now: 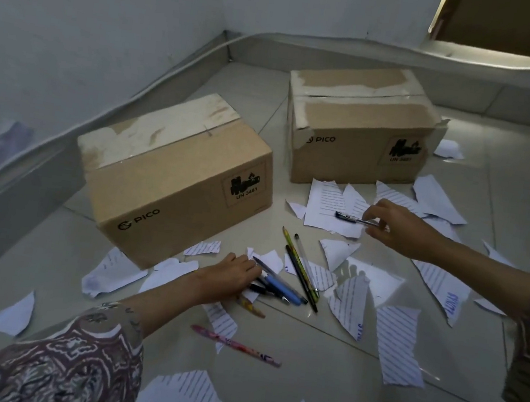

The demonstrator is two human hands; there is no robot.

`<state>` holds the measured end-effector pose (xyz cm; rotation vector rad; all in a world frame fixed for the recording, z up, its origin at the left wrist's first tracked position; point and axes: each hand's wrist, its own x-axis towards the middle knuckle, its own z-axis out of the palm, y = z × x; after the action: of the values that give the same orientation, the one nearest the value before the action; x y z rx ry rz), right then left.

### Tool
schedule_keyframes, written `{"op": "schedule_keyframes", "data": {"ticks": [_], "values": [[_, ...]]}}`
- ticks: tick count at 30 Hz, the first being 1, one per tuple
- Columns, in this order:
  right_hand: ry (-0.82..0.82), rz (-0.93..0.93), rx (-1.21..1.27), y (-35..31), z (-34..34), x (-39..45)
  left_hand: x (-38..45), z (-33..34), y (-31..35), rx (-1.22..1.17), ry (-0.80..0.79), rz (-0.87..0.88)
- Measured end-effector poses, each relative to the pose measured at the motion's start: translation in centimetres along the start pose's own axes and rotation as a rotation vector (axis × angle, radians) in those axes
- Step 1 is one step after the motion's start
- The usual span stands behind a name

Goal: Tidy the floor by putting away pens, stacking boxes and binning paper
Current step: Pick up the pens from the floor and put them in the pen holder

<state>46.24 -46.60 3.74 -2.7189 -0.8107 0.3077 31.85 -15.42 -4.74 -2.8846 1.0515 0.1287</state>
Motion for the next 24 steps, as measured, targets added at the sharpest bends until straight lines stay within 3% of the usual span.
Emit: {"op": "schedule_keyframes", "data": {"ticks": [4,11,24], "values": [[-0.061,-0.012,-0.026,-0.2,0.5,0.4,0.1,0.8,-0.1,0.008,-0.005,0.079],[-0.107,-0.048,-0.023,-0.5,2.1,1.4,0.8,0.9,0.9,-0.014,0.105,0.049],[-0.101,0.060,-0.119,1.0,2.9,3.4,2.3,0.9,0.4,-0.013,0.148,0.129]]}}
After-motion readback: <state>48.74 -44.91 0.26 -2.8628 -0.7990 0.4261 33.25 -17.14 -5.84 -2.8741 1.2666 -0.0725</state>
